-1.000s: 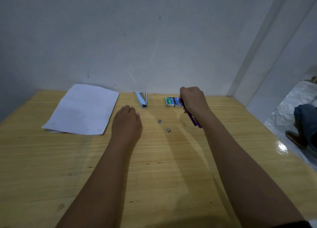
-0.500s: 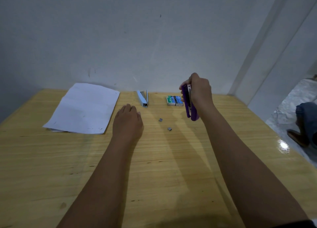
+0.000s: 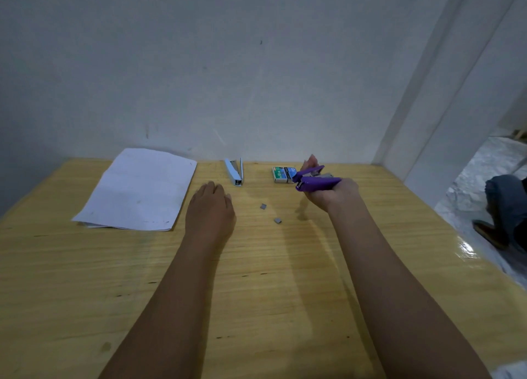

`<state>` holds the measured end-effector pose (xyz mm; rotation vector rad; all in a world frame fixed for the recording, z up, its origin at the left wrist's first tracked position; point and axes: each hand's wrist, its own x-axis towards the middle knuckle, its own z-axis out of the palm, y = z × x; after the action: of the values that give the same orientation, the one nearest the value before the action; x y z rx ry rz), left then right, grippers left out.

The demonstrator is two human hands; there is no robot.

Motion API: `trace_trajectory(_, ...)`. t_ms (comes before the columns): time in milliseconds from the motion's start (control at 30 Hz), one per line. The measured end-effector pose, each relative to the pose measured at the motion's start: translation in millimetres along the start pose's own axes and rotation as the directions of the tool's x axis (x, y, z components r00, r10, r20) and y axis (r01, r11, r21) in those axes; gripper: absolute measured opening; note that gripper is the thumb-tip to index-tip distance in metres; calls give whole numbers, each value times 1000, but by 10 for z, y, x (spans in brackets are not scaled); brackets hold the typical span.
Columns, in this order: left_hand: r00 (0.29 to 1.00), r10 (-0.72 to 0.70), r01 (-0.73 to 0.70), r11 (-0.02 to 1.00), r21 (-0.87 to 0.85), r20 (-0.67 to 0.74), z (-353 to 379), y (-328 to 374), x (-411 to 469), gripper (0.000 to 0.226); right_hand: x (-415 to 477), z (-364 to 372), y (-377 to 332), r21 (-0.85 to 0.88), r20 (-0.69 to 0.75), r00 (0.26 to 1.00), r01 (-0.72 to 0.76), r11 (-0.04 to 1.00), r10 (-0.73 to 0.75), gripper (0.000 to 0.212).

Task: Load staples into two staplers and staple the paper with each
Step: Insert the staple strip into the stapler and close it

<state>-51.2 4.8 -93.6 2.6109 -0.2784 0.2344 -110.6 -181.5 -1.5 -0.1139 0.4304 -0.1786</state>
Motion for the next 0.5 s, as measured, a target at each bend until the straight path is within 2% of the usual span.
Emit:
trace_trajectory(100, 1000, -5, 5, 1000, 2, 2, -4, 4, -1, 40, 14, -31, 7, -22, 42, 999, -18, 1000, 19, 33)
trace_trajectory(200, 1000, -4, 4, 1000, 5, 2, -9, 8, -9, 40, -7, -53, 42, -127, 138, 990, -17, 992, 34, 25)
trace_trajectory(400, 1000, -6, 6, 1000, 15, 2, -15, 8, -10, 41, 4, -92, 82, -265, 279, 958, 2, 964, 75, 29)
trace_trajectory(500, 1000, -12, 12, 1000, 20, 0, -10, 11, 2, 41, 39, -92, 51, -358, 263, 963, 46, 933, 53, 28)
